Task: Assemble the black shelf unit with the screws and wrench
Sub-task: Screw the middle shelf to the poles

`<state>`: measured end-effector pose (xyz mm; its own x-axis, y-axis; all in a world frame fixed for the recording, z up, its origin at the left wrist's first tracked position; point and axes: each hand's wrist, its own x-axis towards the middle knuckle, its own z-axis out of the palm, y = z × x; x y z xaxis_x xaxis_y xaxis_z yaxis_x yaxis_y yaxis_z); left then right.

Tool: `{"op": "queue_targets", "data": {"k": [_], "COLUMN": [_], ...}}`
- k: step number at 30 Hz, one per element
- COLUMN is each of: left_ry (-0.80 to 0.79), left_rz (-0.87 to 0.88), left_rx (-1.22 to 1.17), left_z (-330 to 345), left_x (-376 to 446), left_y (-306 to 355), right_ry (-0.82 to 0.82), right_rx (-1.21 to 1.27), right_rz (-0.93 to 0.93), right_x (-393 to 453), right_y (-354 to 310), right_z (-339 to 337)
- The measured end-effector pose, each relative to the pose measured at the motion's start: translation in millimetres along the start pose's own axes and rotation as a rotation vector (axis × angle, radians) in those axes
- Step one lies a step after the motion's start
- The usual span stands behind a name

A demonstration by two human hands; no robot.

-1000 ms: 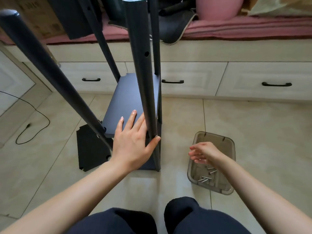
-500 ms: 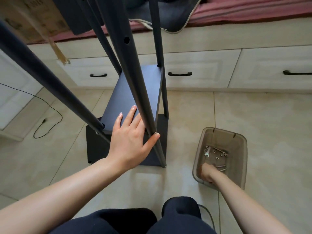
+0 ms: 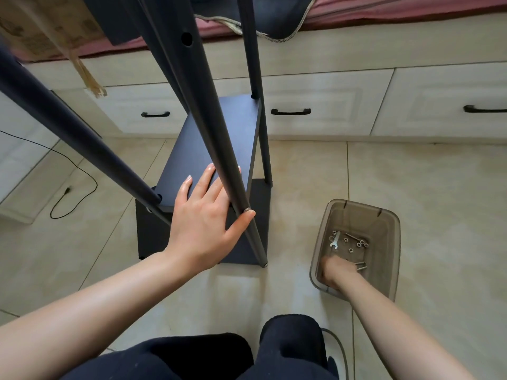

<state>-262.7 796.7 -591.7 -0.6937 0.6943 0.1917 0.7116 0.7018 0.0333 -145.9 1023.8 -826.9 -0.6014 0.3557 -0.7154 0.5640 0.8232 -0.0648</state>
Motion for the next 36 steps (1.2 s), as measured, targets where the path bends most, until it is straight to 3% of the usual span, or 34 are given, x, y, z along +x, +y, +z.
{"op": "queue_targets", "data": {"k": [6,11,15,19,26,28,33,36], "left_ry": [0.010,0.000,-0.008,-0.010,-0.047,-0.048,-0.036,-0.011], "left_rz": [0.005,0.009,0.011,0.005,0.008,0.005,0.006,0.003], "left_rx": [0.019,0.017,0.013,0.013,0.019,0.011,-0.015,-0.054], "left_z": [3.0,1.3,-1.1,0.5,-0.6,-1.5,-1.2,-0.1], "left_x": [0.7,0.3,0.2,0.2,-0.2,-0.4,-1.8,-2.6], "left_y": [-0.6,0.6,0.5,0.6,1.7,1.4,-1.0,-2.1], "right_ry": [0.016,0.161,0.381,0.659,0.543,0.459,0.439,0.352], "right_rx": [0.044,0.246,0.539,0.904,1.362,1.380,1.287,1.404], "right_rz": [-0.023,0.019,0.040,-0.146,-0.371,-0.443,-0.442,-0.422], "right_x": [1.7,-3.1,-17.3,-54.6,-105.3,-113.7,-116.0,-114.3], "right_y": [3.8,14.6,22.1,-2.1,-67.1,-91.1,-134.1,-144.6], "right_z": [2.0,-6.5,-23.3,-59.8,-101.1,-98.5,-94.3,-100.5]}}
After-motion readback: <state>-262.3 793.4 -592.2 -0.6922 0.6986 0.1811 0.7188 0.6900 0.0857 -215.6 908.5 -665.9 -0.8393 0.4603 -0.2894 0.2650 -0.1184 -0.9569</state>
